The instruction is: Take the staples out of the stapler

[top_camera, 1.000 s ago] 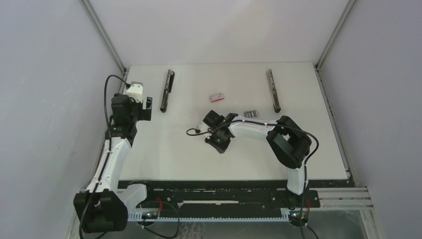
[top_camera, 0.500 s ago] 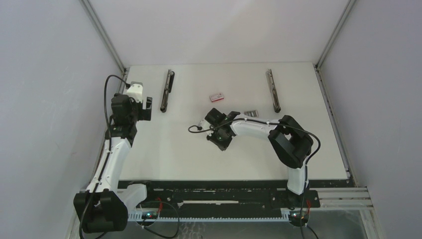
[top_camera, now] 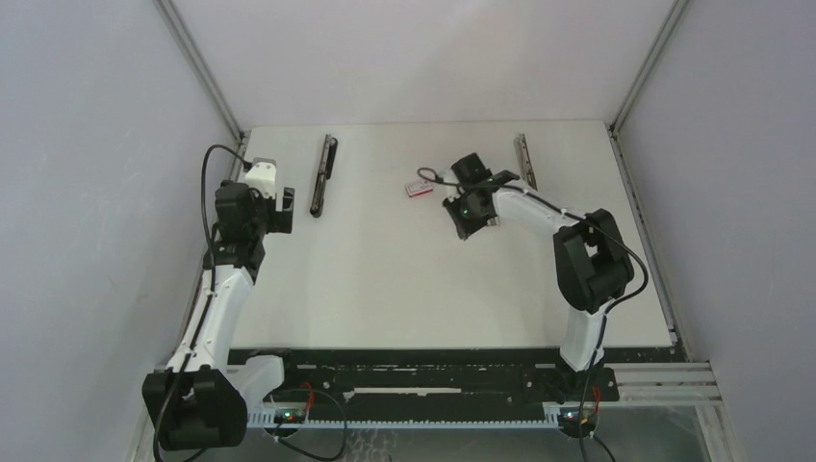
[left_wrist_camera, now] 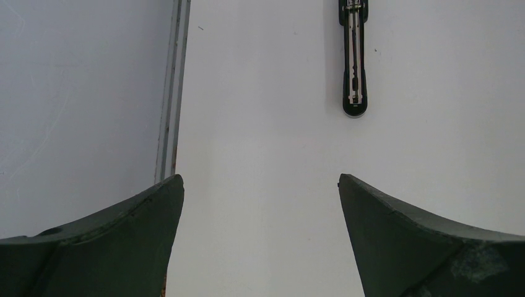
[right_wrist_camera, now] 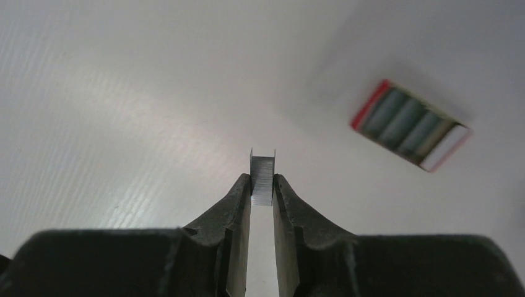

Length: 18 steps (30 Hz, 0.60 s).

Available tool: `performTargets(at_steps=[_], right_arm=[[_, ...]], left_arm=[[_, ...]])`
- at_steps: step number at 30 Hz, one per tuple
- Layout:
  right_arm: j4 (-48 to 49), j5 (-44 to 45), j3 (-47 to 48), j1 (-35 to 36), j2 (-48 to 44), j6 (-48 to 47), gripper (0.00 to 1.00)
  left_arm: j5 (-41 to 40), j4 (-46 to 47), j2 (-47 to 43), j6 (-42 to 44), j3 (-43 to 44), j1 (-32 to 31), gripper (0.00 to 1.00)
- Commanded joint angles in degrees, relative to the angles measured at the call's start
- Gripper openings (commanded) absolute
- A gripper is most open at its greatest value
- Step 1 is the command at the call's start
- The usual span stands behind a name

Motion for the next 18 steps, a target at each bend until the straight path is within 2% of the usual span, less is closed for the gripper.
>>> performTargets(at_steps=[1, 7, 18], right_arm=[[-0.38, 0.09, 4.4, -6.03, -0.61, 3.78, 0.17], [-0.76, 0.7, 7.68, -10.36, 3.17, 4.76, 0.17], [-0.44, 1.4, 9.59, -11.52, 6.93, 5.56, 0.17]], left_arm=[[1.09, 1.82, -0.66, 0.02, -0.98, 0.45, 1.0], [1.31, 1.82, -0.49, -0.05, -0.95, 0.47, 1.0], [1.68, 1.81, -0.39, -0.22, -0.92, 0.49, 1.0]])
